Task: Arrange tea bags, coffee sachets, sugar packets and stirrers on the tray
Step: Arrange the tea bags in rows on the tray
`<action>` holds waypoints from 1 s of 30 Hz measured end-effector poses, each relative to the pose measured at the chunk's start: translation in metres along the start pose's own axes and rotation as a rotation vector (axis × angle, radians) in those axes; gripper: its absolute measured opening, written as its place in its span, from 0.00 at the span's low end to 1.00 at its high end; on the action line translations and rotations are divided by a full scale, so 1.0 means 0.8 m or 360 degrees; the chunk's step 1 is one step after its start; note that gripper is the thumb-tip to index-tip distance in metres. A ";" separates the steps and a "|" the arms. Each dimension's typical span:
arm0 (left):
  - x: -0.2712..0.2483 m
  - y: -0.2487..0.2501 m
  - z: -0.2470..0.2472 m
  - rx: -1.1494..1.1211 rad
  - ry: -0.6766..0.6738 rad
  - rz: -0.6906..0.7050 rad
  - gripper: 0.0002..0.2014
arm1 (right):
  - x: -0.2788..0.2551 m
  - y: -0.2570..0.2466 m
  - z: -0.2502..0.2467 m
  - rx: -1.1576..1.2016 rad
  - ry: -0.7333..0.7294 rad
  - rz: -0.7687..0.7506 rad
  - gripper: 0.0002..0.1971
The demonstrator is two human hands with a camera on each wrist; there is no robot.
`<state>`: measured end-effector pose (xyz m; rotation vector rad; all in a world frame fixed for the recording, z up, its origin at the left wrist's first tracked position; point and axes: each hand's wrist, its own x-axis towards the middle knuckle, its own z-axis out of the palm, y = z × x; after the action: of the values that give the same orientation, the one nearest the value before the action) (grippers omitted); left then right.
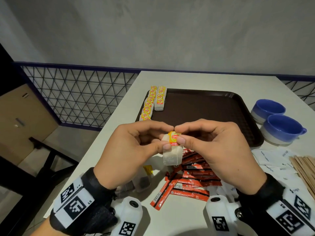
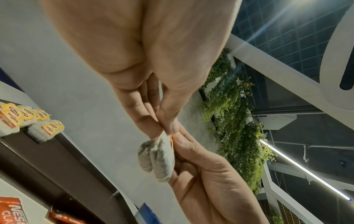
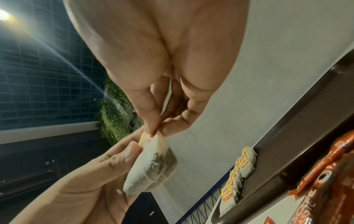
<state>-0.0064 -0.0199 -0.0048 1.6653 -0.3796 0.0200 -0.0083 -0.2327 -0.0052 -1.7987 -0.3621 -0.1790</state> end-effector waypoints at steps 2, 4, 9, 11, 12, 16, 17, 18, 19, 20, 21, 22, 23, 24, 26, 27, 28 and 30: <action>0.000 0.001 0.001 -0.0026 0.0006 0.0007 0.17 | 0.001 0.000 0.000 0.0013 0.0014 -0.0004 0.09; 0.000 0.002 0.001 -0.0027 0.0012 0.0023 0.17 | 0.001 0.000 -0.001 0.0011 0.0025 -0.0012 0.10; 0.001 0.002 0.001 -0.0008 0.0028 0.0052 0.15 | 0.000 0.000 0.000 0.0018 0.0036 -0.0016 0.10; 0.002 0.000 0.001 0.0022 0.0032 0.0079 0.15 | 0.001 0.000 -0.001 0.0040 0.0036 -0.0025 0.10; 0.002 -0.001 0.000 0.0040 0.0027 0.0097 0.14 | 0.001 0.000 -0.001 0.0066 0.0033 -0.0031 0.10; 0.005 -0.006 -0.001 0.0092 0.0007 0.0134 0.14 | 0.003 0.002 -0.003 0.0171 -0.0013 0.0021 0.15; 0.006 -0.007 -0.001 0.0093 0.0004 0.0132 0.14 | 0.003 0.003 -0.003 0.0160 -0.0029 0.0042 0.14; 0.006 -0.009 -0.001 0.0088 -0.0001 0.0126 0.14 | 0.003 0.003 -0.003 0.0144 -0.0045 0.0058 0.12; 0.006 -0.010 -0.001 0.0084 -0.0008 0.0124 0.13 | 0.004 0.003 -0.004 0.0135 -0.0060 0.0074 0.10; 0.005 -0.011 -0.002 0.0088 -0.0015 0.0123 0.13 | 0.004 0.004 -0.004 0.0139 -0.0073 0.0091 0.09; 0.005 -0.011 -0.002 0.0102 -0.0022 0.0123 0.14 | 0.004 0.004 -0.003 0.0143 -0.0084 0.0106 0.08; 0.004 -0.011 -0.004 0.0116 -0.0027 0.0121 0.14 | 0.005 0.005 -0.002 0.0135 -0.0090 0.0116 0.07; 0.004 -0.009 -0.007 0.0125 -0.0037 0.0112 0.15 | 0.005 0.006 -0.001 0.0111 -0.0088 0.0119 0.06; 0.004 -0.006 -0.012 0.0128 -0.0054 0.0096 0.16 | 0.005 0.007 0.001 0.0081 -0.0077 0.0117 0.05; 0.009 0.001 -0.032 0.0174 -0.0059 0.0051 0.18 | 0.006 0.009 0.002 0.0024 -0.0045 0.0118 0.04; 0.013 0.003 -0.047 0.0221 -0.0040 0.0021 0.18 | 0.005 0.011 0.002 0.0000 -0.0034 0.0125 0.03; 0.019 0.004 -0.063 0.0284 -0.0012 -0.0021 0.17 | 0.005 0.012 0.000 -0.0020 -0.0024 0.0138 0.03; 0.034 0.000 -0.094 0.0505 0.0027 -0.0154 0.11 | 0.003 0.015 -0.002 -0.0040 -0.0001 0.0169 0.03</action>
<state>0.0350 0.0467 0.0120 1.9943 -0.2932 0.0232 -0.0017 -0.2367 -0.0146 -1.8377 -0.2651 -0.1090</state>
